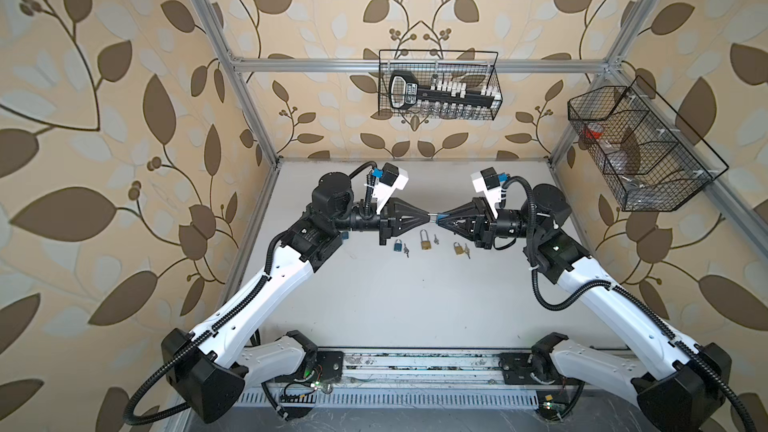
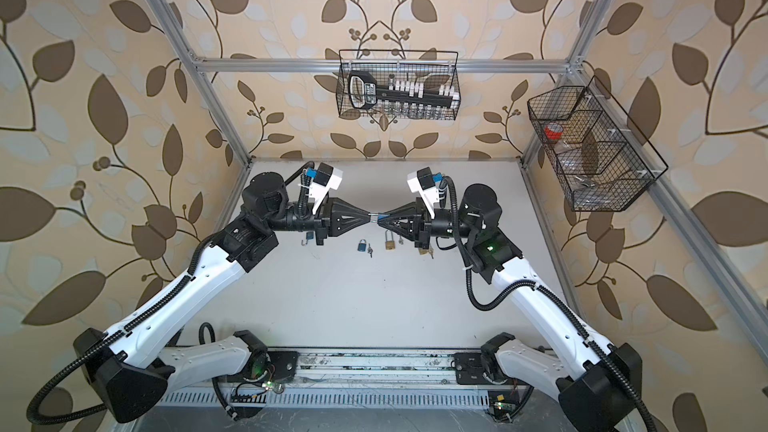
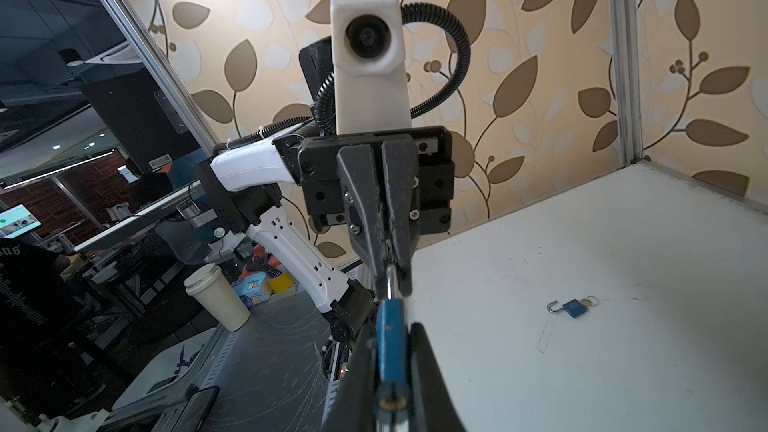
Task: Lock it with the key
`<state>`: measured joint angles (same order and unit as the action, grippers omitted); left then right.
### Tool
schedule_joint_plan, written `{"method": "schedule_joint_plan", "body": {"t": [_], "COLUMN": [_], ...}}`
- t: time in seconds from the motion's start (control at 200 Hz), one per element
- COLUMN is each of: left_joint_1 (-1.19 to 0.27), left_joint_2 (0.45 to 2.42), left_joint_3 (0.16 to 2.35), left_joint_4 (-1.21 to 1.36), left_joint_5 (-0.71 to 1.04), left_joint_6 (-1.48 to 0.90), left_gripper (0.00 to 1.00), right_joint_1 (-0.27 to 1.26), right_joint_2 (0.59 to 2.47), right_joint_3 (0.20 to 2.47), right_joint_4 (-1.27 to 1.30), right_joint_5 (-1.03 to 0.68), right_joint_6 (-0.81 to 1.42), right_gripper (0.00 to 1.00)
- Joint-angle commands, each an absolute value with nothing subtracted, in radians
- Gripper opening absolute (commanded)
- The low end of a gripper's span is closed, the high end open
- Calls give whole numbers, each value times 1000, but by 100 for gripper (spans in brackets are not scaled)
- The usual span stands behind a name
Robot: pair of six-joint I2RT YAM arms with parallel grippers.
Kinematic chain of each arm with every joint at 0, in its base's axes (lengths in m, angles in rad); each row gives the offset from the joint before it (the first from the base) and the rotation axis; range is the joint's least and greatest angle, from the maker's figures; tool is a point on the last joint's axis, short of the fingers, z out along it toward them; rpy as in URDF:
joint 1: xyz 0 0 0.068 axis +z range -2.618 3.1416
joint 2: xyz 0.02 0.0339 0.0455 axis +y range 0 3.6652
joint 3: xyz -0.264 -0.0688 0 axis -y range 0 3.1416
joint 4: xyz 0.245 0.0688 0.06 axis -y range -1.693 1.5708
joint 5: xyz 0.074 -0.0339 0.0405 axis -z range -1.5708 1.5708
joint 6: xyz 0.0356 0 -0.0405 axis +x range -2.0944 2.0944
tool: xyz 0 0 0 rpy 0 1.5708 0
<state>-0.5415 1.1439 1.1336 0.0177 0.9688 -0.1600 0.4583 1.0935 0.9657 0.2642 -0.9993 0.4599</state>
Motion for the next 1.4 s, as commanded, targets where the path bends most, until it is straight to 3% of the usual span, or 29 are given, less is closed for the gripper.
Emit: {"method": "schedule_joint_plan", "body": {"t": [0.0,0.31,0.576,1.081,1.181,1.231,1.397], "left_joint_1": [-536,-626,-599,-552,-552,-552,-552], "left_joint_2": [1146,1221,1146,1129,1126,1122,1106], "left_joint_3": [1173,1206,1154,1122,1133,1140,1144], "left_joint_4": [32,-33,-40,23,13,11,9], "left_joint_5": [1001,1008,901,940,935,925,890], "left_joint_6": [-147,-90,-87,-150,-139,-134,-117], "left_gripper": [0,0,0,0,26,35,42], "right_joint_1": [472,594,526,472,471,472,472], "right_joint_2": [1097,1169,1084,1048,1066,1072,1072], "right_joint_3": [1012,1042,986,944,963,971,980], "right_joint_4": [278,338,366,455,403,379,328], "right_joint_5": [-1006,-953,-900,-944,-969,-974,-994], "right_joint_6": [451,457,465,538,520,506,481], "right_gripper": [0,0,0,0,0,0,0]}}
